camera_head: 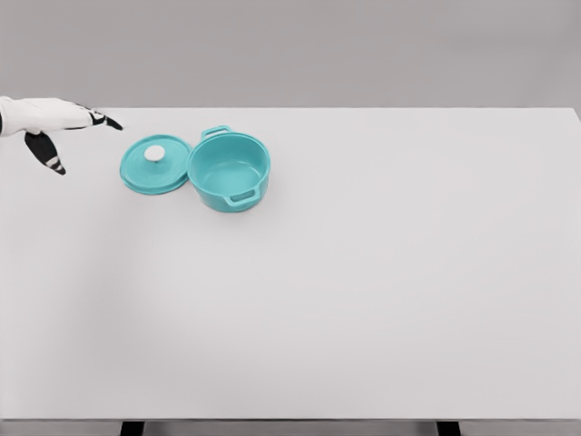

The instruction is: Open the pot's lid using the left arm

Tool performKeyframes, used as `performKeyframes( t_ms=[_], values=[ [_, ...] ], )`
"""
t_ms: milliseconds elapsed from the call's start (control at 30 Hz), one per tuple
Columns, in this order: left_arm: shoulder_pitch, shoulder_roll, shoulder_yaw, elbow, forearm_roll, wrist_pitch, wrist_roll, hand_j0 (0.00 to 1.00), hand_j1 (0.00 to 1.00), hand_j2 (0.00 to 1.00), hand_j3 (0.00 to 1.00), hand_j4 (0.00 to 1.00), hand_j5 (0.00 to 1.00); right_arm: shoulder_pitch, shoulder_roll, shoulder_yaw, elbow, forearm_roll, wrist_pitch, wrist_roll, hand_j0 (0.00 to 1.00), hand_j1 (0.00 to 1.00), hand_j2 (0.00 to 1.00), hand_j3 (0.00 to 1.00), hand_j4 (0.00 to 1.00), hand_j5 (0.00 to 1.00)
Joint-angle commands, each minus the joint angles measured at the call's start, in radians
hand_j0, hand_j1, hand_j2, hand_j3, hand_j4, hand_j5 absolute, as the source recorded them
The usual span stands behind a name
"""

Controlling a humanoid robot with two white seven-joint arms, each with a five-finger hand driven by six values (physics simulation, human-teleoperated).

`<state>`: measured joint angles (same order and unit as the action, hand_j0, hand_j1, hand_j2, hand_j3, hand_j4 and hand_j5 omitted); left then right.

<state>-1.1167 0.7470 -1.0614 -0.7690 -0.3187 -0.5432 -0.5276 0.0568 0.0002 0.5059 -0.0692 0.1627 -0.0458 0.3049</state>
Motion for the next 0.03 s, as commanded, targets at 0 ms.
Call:
performKeyframes(
  t_ms=[0],
  values=[
    [0.0, 0.0, 0.003, 0.028, 0.033, 0.003, 0.001, 1.0, 1.0, 1.0, 1.0, 1.0, 1.0, 0.0, 0.0, 0.0, 0.0, 0.0, 0.0, 0.0, 1.0, 1.0, 1.0, 1.0, 1.0, 1.0]
  ],
)
